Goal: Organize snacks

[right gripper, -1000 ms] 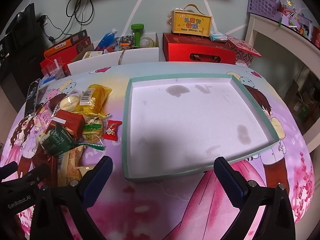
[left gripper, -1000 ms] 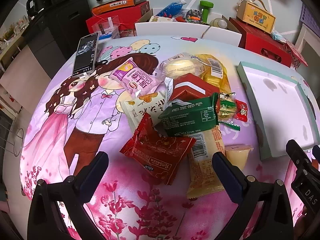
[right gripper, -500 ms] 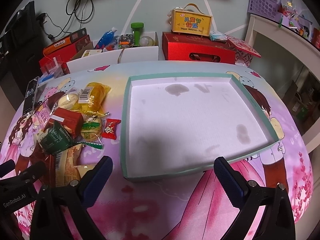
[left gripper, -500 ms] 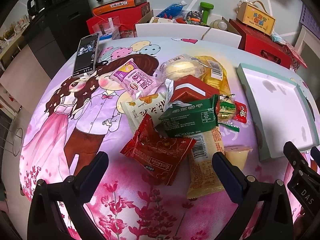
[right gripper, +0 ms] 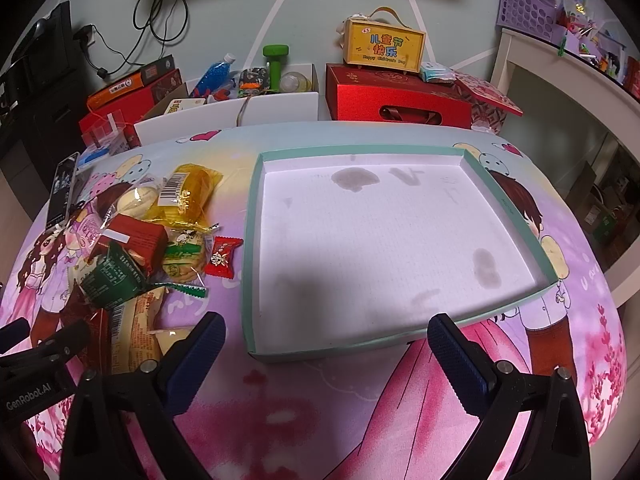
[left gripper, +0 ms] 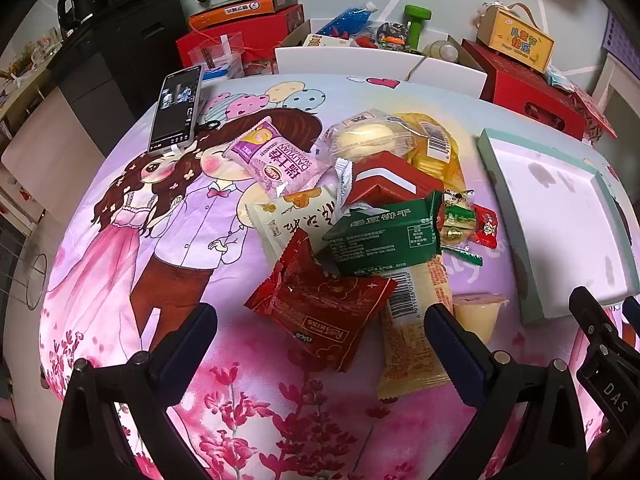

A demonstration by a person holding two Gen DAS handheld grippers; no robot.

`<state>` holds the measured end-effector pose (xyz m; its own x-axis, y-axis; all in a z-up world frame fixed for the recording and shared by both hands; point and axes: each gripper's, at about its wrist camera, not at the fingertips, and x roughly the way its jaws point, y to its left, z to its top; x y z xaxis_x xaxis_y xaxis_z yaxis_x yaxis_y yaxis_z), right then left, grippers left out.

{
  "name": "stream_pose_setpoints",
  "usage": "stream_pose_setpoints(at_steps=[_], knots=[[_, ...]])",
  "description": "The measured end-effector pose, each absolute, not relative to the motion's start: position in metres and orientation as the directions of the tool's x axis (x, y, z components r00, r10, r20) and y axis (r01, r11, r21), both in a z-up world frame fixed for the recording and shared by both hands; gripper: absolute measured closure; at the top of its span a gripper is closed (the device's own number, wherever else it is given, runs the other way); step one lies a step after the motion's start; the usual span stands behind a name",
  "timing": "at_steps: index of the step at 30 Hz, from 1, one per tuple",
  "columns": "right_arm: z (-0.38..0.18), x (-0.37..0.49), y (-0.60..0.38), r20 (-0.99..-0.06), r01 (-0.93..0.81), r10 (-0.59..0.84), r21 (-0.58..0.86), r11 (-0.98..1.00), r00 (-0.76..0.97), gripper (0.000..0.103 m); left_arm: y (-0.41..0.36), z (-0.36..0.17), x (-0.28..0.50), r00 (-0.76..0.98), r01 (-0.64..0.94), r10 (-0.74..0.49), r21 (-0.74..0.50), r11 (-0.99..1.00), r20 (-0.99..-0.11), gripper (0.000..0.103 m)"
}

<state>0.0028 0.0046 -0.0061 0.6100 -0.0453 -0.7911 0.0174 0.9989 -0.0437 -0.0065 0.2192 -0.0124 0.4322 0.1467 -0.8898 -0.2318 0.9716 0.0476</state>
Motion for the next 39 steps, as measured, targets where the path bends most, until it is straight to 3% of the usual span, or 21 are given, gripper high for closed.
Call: stream_pose_setpoints(at_steps=[32,39], knots=[[-0.005,0.003,0.008,-0.794,0.004,-0.039,-0.046,0.999,0.607,0.0,0.228,-0.013,-0.008,0.421,-0.266,0.149,0.036,0.963,-0.895,0.0],[-0.001,0.001,0.021,-0.786,-0.092,0.078,0.027,0.995,0.614,0.0,0.257,-0.006,-0.015,0.434,-0.363,0.14,-0.031,0.931,-0.89,0.0]])
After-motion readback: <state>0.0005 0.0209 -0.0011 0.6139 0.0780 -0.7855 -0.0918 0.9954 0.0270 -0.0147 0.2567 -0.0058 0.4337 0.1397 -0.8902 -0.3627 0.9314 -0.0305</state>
